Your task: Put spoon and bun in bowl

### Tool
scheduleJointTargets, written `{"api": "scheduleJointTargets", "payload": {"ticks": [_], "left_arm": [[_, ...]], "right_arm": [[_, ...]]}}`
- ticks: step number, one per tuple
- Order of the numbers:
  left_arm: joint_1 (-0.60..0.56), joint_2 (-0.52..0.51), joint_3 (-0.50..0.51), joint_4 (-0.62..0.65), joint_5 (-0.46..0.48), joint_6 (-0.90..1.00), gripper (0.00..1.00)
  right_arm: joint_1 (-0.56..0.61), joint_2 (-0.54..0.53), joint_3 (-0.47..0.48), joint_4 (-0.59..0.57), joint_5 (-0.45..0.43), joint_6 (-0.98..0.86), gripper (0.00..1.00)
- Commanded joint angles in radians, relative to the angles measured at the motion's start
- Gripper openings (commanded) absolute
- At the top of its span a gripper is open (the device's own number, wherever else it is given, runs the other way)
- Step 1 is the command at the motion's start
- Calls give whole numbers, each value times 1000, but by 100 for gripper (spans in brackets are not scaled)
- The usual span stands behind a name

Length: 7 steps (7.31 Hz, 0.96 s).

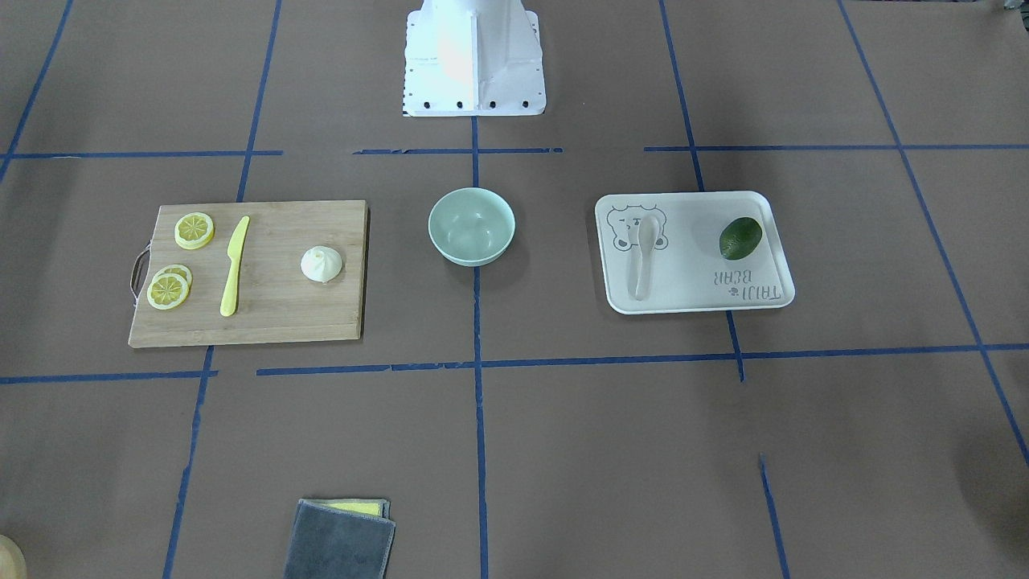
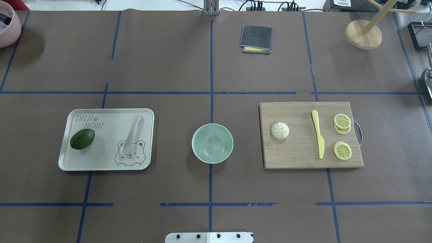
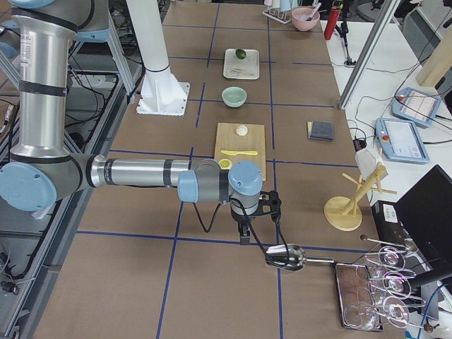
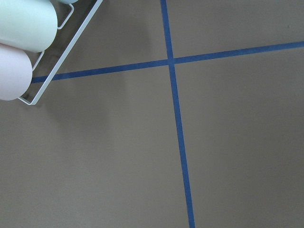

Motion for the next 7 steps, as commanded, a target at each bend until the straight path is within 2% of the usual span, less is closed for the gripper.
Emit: {"api": "scheduleJointTargets", "payload": {"ticks": [1, 3, 4, 5, 7], "left_arm": [[1, -2, -10, -1, 2, 3, 100], [1, -3, -11, -8, 0, 5, 100], [2, -9, -24, -51, 6, 5, 100], [9, -12, -30, -156, 0, 5, 100], [38, -14, -25, -418, 2, 2, 100]], "right_arm": [[0, 1, 5, 0, 3, 0, 100], [-6, 1, 46, 0, 1, 0, 100], [-11, 4, 48, 0, 0, 3, 100], [-17, 18, 48, 36, 1, 5, 100], [-44, 21, 31, 242, -5, 14, 100]]}}
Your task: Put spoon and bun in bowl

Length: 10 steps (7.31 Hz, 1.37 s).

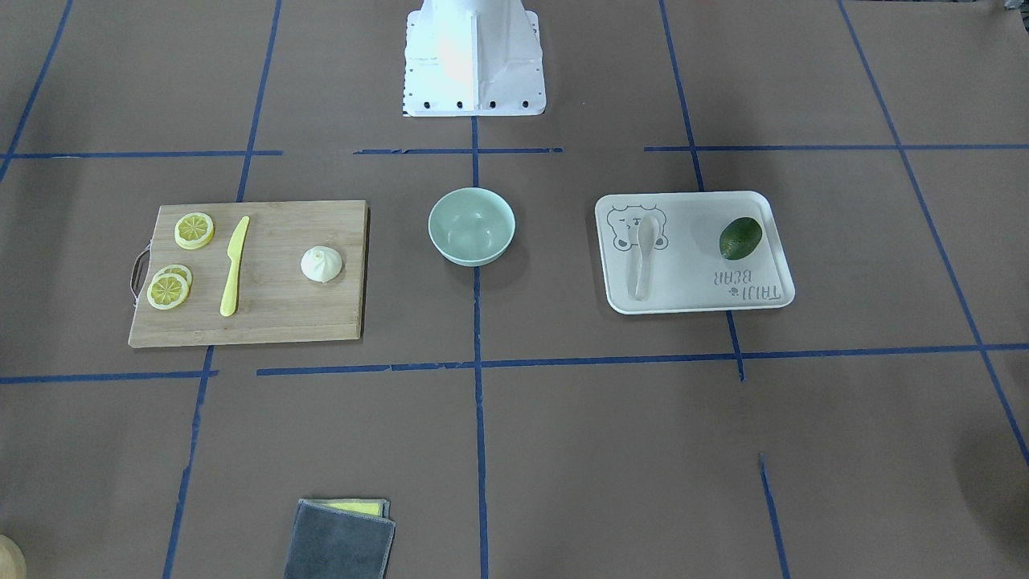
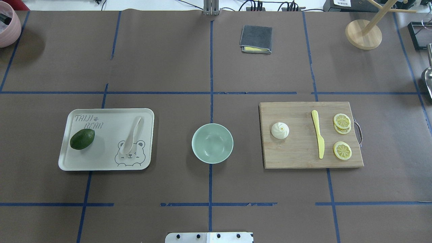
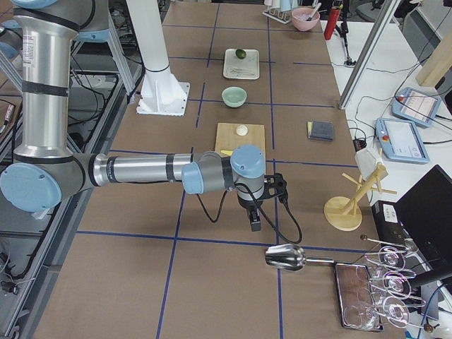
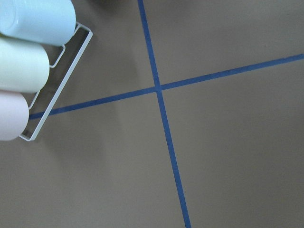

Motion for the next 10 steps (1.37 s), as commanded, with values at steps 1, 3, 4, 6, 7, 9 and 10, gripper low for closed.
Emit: {"api": "scheduleJointTargets", "payload": {"ticks": [1, 3, 4, 6, 7, 9, 10], "left_arm": [[13, -2, 20, -347, 1, -9, 100], [19, -32, 126, -686, -3, -9, 100], [63, -46, 123, -700, -40, -125, 100], [208, -112, 62, -726, -98, -487, 100], [299, -129, 15, -726, -12, -505, 100], [496, -131, -43, -698, 145, -683, 100], [596, -140, -49, -668, 172, -842, 100]], "right_arm": [[-14, 16, -12, 123, 3, 11, 100], [-14, 39, -10, 123, 45, 97, 100], [-15, 51, -10, 123, 46, 173, 100], [-15, 51, -16, 123, 58, 189, 100], [-15, 53, -16, 123, 65, 199, 100], [-15, 53, -22, 123, 91, 199, 100], [-15, 53, -22, 123, 93, 198, 100]]}}
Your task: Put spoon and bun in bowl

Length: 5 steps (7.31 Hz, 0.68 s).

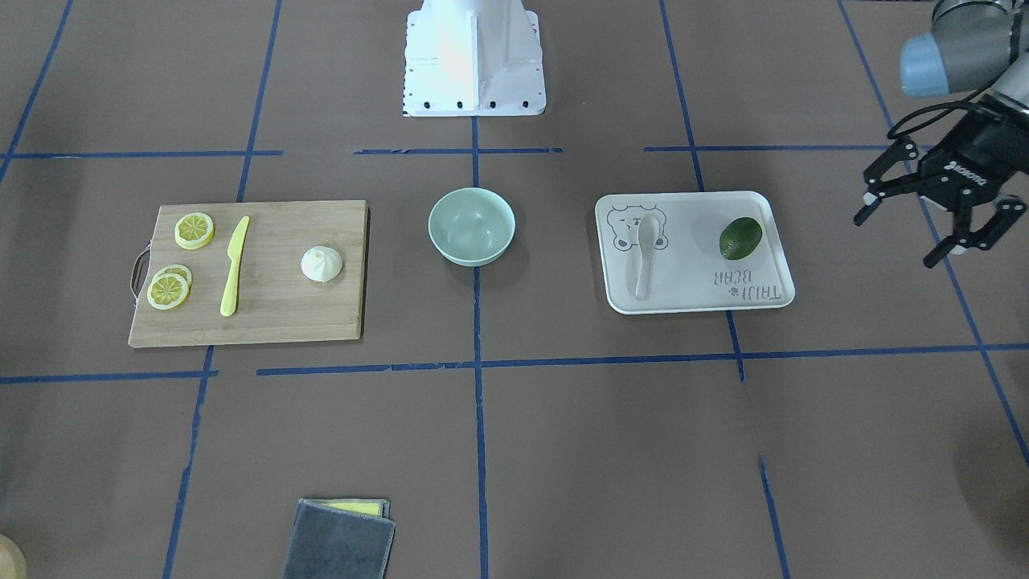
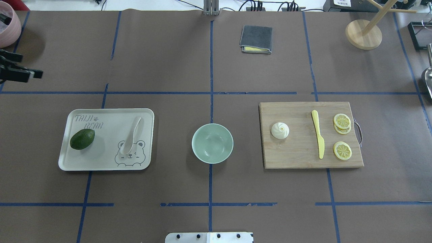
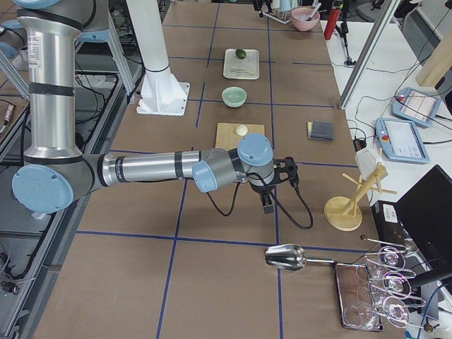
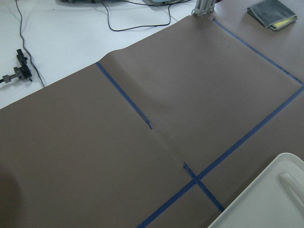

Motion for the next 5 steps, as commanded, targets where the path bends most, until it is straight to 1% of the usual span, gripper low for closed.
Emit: {"api": "scheduleJointTargets", "payload": {"ticks": [1, 2, 3, 5], "left_arm": [[184, -10, -12, 62, 131, -228, 100], [282, -32, -14, 142, 255, -276, 100], [352, -89, -8, 229, 335, -351, 100], [483, -149, 47, 251, 458, -463, 100]], "right_arm": [[0, 0, -8, 2, 9, 0, 100], [0, 0, -9, 2, 9, 0, 100], [0, 0, -9, 2, 9, 0, 100], [0, 0, -8, 2, 9, 0, 100]]}}
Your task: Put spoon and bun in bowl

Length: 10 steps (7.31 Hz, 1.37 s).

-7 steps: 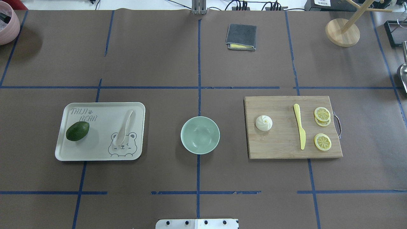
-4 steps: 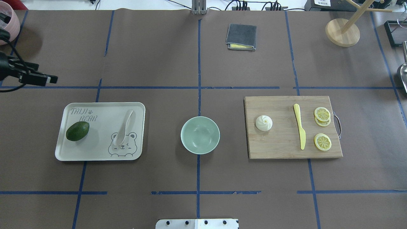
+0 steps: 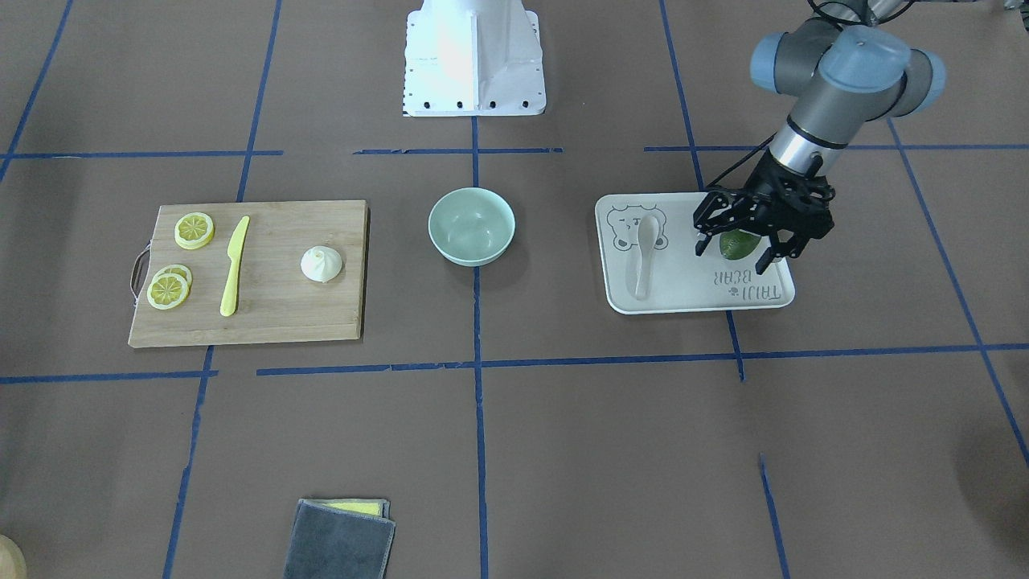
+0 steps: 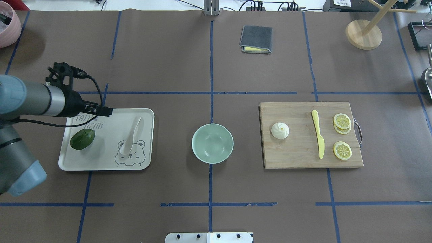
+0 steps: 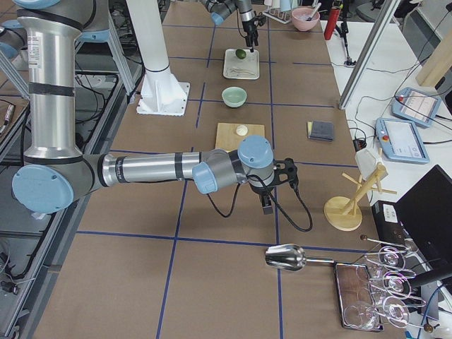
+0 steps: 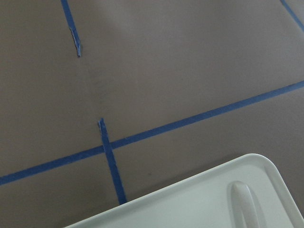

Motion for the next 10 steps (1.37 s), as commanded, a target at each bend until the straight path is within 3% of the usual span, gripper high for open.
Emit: {"api": "scheduleJointTargets", "payload": {"ticks": [1, 3, 5, 7, 8, 9, 10], "left_arm": [[114, -75, 57, 34, 102, -99, 100], [150, -101, 71, 54, 122, -101, 97], [159, -103, 86, 54, 131, -101, 79], [168, -132, 112, 54, 131, -101, 79], [173, -137, 115, 54, 129, -101, 72], [173, -138, 112, 55, 129, -101, 45], [173, -137, 114, 54, 129, -101, 2]], "right_arm": [[0, 0, 0, 0, 0, 0, 100], [0, 0, 2, 0, 0, 0, 100], [0, 0, 0, 0, 0, 0, 100], [0, 0, -1, 0, -1, 0, 100], [0, 0, -1, 0, -1, 0, 100], [0, 0, -1, 0, -1, 0, 100], [0, 0, 0, 0, -1, 0, 100]]}}
